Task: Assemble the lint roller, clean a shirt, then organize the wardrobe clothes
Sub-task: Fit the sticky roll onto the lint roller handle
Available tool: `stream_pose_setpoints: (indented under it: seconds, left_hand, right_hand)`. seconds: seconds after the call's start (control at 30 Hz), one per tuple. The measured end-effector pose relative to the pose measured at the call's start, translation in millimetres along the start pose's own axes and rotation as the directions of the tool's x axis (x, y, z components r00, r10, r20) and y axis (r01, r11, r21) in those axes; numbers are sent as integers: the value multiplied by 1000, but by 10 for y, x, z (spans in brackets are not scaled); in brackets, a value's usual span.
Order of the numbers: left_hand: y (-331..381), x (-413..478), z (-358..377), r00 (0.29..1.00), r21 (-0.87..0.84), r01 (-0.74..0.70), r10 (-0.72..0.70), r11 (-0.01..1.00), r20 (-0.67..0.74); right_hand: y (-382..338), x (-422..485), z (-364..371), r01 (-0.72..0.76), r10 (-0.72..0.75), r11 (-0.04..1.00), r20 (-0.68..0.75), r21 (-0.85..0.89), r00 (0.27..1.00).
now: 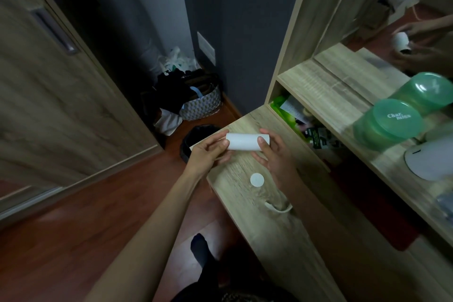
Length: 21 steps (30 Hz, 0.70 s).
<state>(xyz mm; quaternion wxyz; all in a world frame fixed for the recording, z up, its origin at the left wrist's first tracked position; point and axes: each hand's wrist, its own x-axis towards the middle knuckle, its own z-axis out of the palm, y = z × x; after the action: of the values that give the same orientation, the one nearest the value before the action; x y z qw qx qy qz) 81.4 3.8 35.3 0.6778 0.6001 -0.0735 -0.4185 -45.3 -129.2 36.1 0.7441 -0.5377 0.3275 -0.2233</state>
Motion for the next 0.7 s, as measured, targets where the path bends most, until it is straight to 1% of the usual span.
stream_pose_setpoints:
  seconds: [0.07, 0.13, 0.2, 0.23, 0.27, 0.3, 0.33, 0.37, 0.4, 0.43, 0.47, 0.5, 0.53, 0.6, 0.67, 0.7]
  left_hand:
    - [19, -3, -22, 1000, -33, 15, -15, 999, 0]
    - [16, -4, -52, 1000, -52, 18, -19, 998, -17]
    - [-1, -10, -88, 999, -76, 16, -20, 997, -51]
    - [-19, -7, -114, 997, -83, 16, -22, 996, -72]
    - [-42, -3, -146, 995, -86, 16, -24, 996, -93]
    - [-66, 4, -177, 994, -84, 17, -26, 996, -110]
    - [-86, 6, -206, 992, -84, 20, -30, 996, -125]
    - [-102, 7, -229, 990, -86, 21, -33, 996, -138]
    - [-115, 6, -246, 988, -88, 21, -34, 996, -148]
    - [-124, 5, -255, 988, -89, 19, -33, 996, -153]
    - [-128, 2, -260, 987, -92, 17, -31, 996, -157]
    - [-130, 1, -260, 986, -96, 15, -31, 995, -161]
    - [-132, -1, -262, 986, -99, 15, -31, 995, -165]
    - [-130, -1, -270, 985, -98, 12, -28, 995, -171]
    - [-126, -4, -282, 984, -101, 10, -27, 995, -175]
    - [-121, -9, -285, 984, -103, 7, -26, 995, -177]
  right_hand:
    - [-21, -5, -14, -22, 22, 1000, 26, 1, 999]
    - [-18, 23, -49, -56, 57, 998, 43, -34, 997]
    - [50, 80, -106, -98, 97, 985, -11, -145, 995]
    - [117, 102, -149, -93, 81, 961, -54, -259, 995]
    - [195, 100, -204, -62, 32, 907, -77, -417, 997]
    - [284, 88, -279, -13, -27, 806, -58, -592, 998]
    - [364, 65, -341, 54, -74, 672, 6, -739, 997]
    - [447, 52, -396, 125, -90, 528, 91, -840, 992]
    - [525, 39, -439, 187, -62, 398, 177, -898, 982]
    - [572, 25, -452, 211, 8, 291, 223, -933, 975]
    - [604, 9, -454, 218, 73, 216, 238, -952, 969]
    - [623, -5, -443, 225, 106, 160, 243, -961, 964]
    - [629, -7, -439, 236, 97, 125, 249, -964, 964]
    - [630, -12, -416, 260, 75, 109, 268, -960, 960]
    - [605, -21, -411, 354, 56, 28, 355, -935, 933]
    - [579, -33, -401, 374, 45, 22, 375, -927, 926]
